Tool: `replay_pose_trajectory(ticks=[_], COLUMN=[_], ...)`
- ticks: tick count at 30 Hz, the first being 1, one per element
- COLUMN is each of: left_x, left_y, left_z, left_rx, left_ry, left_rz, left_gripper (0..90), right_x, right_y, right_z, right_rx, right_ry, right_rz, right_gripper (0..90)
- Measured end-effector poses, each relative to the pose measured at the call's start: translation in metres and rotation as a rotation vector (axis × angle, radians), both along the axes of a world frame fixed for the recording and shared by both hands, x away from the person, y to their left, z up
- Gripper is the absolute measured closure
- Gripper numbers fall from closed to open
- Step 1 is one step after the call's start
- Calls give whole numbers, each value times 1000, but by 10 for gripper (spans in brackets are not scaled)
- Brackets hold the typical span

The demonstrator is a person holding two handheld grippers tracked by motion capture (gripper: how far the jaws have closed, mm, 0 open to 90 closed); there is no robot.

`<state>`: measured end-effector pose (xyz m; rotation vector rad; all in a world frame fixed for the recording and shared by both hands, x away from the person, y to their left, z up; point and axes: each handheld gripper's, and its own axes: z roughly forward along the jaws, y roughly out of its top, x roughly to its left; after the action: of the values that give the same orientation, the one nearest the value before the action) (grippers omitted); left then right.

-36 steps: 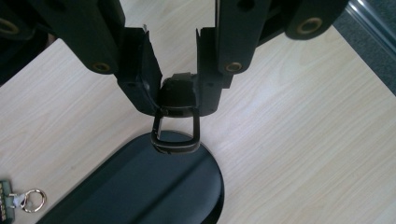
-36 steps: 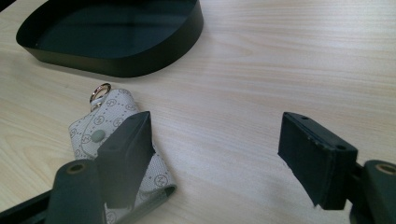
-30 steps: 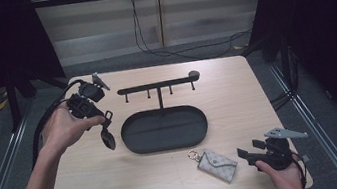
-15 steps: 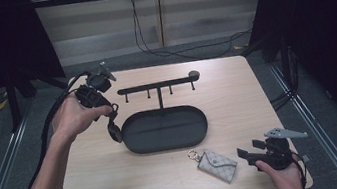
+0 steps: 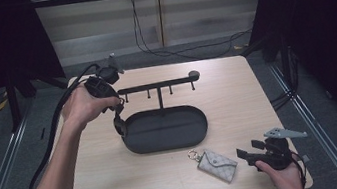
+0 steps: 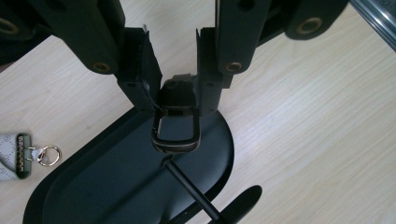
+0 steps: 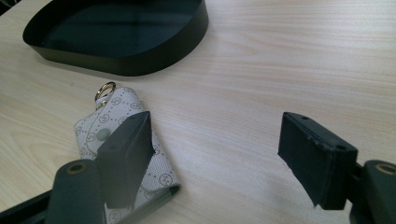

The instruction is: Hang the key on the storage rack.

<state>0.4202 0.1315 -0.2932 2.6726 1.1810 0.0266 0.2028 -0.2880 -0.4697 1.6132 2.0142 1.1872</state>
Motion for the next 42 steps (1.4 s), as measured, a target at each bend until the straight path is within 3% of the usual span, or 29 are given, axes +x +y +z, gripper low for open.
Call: replay_pose_trajectory(ticks=[12,20,28,32,34,38,42], left_x=[8,16,20,22,22,21,18], left_y=[-16,-20,-25,-26,-24,-19,-10], left_z=[-6,-14,-19,-21,-20,-16,-13], left_rx=[13,34,31,31,25,5,-49], left_ry=[24,36,18,17,9,-12,-17], left_rz=[-11,11,47,39,39,50,62], left_gripper=[708,707,706,702,674,532,438], right_x=[0,0,0,0,1,1,1], right_y=[0,1,0,1,1,1,1], right_z=[0,0,0,0,0,0,0], right_rx=[3,3,5,7,9,8,8], right_ry=[-1,-1,-1,-1,3,4,3], right_rz=[5,14,14,15,17,18,16], right_gripper=[258,258,258,257,257,257,257])
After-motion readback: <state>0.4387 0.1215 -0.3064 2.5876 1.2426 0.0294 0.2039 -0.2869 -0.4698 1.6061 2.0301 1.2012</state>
